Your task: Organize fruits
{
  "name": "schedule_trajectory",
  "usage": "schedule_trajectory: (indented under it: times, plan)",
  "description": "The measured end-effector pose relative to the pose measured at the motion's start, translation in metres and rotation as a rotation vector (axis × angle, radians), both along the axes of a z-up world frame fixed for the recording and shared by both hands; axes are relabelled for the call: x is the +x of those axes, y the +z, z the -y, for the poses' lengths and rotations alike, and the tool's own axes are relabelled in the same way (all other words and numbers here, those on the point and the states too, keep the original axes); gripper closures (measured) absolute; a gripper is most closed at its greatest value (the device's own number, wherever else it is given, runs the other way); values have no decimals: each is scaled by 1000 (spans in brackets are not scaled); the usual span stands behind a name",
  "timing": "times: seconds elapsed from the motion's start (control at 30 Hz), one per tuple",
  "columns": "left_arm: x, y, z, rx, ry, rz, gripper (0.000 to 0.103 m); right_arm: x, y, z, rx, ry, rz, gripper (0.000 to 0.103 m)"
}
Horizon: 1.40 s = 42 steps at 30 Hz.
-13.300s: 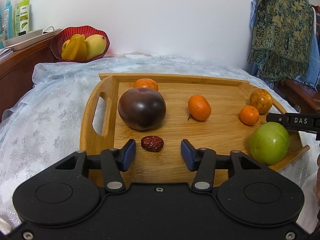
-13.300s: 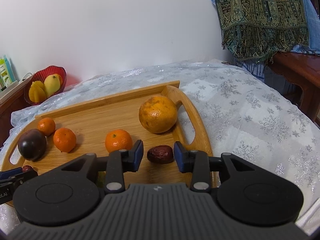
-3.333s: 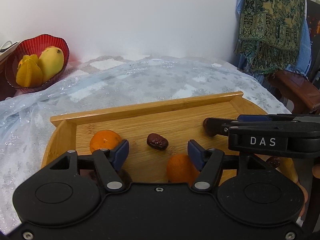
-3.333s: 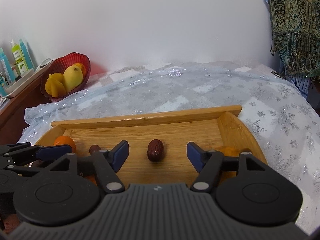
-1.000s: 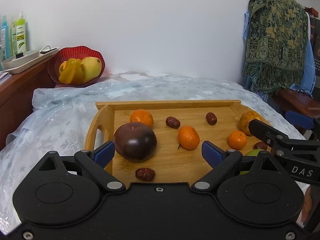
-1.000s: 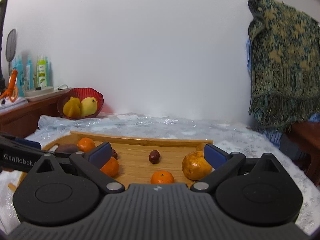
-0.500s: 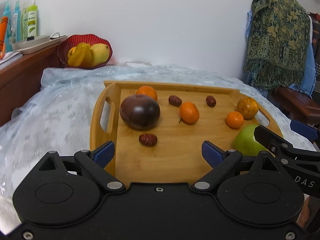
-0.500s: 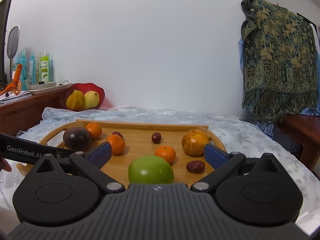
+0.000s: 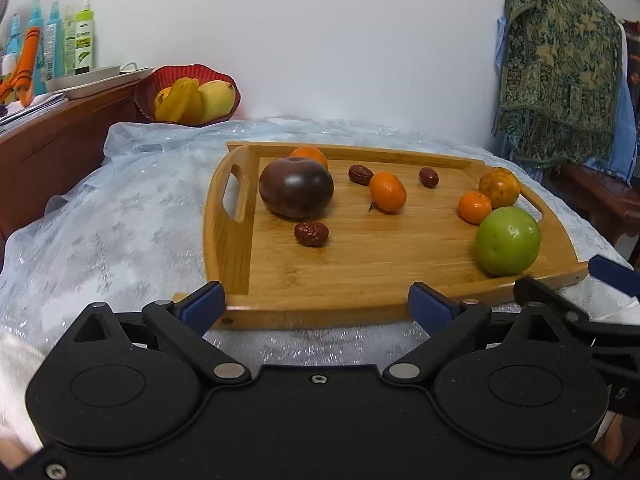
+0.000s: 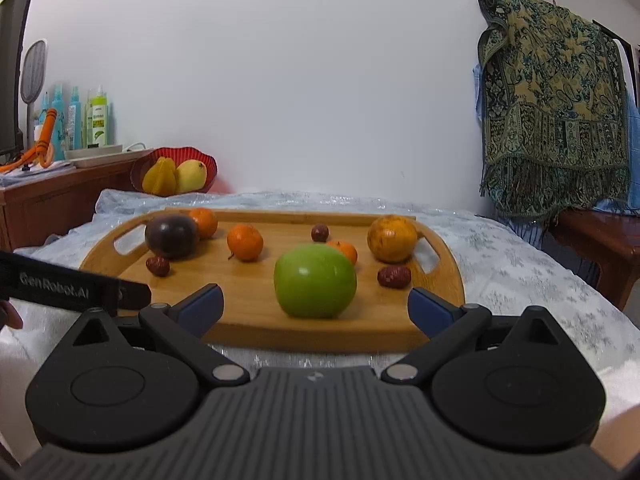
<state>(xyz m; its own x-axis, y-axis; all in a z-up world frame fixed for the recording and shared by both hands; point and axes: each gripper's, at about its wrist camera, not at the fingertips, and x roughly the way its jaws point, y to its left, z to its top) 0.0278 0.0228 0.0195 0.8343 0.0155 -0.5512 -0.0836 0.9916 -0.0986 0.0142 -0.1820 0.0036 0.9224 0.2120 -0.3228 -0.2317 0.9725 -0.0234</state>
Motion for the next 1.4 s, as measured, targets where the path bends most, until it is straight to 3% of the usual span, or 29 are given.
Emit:
schedule_trajectory:
  times: [0.57, 0.83, 0.97, 1.4]
  plan:
    - [-6, -24, 2, -19, 16, -105, 4, 3, -21, -1, -50, -18, -83, 0]
    - [-1, -30, 1, 32, 35, -112, 1, 10, -31, -5, -75, -22, -129, 0]
    - [0, -32, 1, 43, 35, -116, 1, 15, -36, -1, -33, -28, -161, 0]
    - [3, -34, 2, 57, 39, -125, 0, 18, -39, -3, -37, -25, -156, 0]
